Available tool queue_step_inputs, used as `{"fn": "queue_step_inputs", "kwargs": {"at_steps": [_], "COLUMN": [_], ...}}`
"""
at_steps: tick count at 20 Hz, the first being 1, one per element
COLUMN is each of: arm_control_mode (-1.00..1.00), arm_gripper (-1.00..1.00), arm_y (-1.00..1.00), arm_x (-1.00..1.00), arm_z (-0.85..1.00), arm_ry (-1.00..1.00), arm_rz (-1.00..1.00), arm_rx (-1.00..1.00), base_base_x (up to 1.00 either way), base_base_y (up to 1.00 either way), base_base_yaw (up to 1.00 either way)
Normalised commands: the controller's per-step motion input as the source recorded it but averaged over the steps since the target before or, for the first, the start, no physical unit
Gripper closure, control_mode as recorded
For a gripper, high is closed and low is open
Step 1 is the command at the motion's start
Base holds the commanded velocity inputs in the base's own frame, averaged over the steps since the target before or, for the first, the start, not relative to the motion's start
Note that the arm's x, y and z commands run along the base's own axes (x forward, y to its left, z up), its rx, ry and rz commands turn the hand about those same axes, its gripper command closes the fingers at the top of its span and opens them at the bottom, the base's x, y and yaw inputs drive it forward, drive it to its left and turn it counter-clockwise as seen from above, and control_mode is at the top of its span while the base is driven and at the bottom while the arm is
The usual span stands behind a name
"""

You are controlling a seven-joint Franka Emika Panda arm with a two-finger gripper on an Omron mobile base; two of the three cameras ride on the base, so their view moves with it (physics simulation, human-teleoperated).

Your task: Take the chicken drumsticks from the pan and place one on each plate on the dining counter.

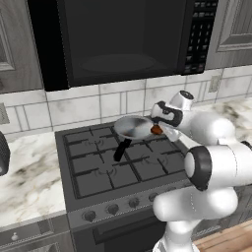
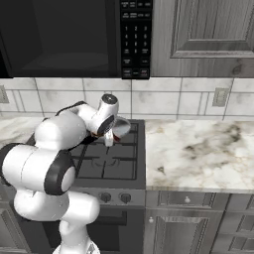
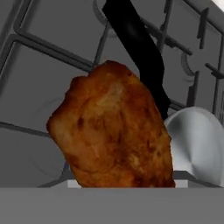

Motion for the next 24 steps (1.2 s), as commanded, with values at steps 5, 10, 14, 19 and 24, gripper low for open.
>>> {"fn": "queue_step_inputs", "kwargs": {"at_steps": [5, 10, 14, 19, 24], "arm_control_mode": [-1.00, -1.00, -1.00, -1.00, -1.00], "arm_gripper": [1.00, 1.00, 1.00, 1.00, 1.00], "arm_y": [-0.12, -0.02, 0.00, 0.00, 0.00], "arm_x": [-1.00, -1.00, -1.00, -0.94, -0.83], "arm_z": [0.34, -0.01, -0.09, -0.09, -0.14], "arm_ry": [0.06, 0.06, 0.05, 0.00, 0.00], "arm_rz": [-0.01, 0.00, 0.00, 0.04, 0.11], "arm_rx": [-0.01, -0.10, -0.09, -0.06, -0.04], "base_base_x": [0.00, 0.00, 0.00, 0.00, 0.00], "base_base_y": [0.00, 0.00, 0.00, 0.00, 0.00], "base_base_yaw": [0.00, 0.00, 0.00, 0.00, 0.00]}}
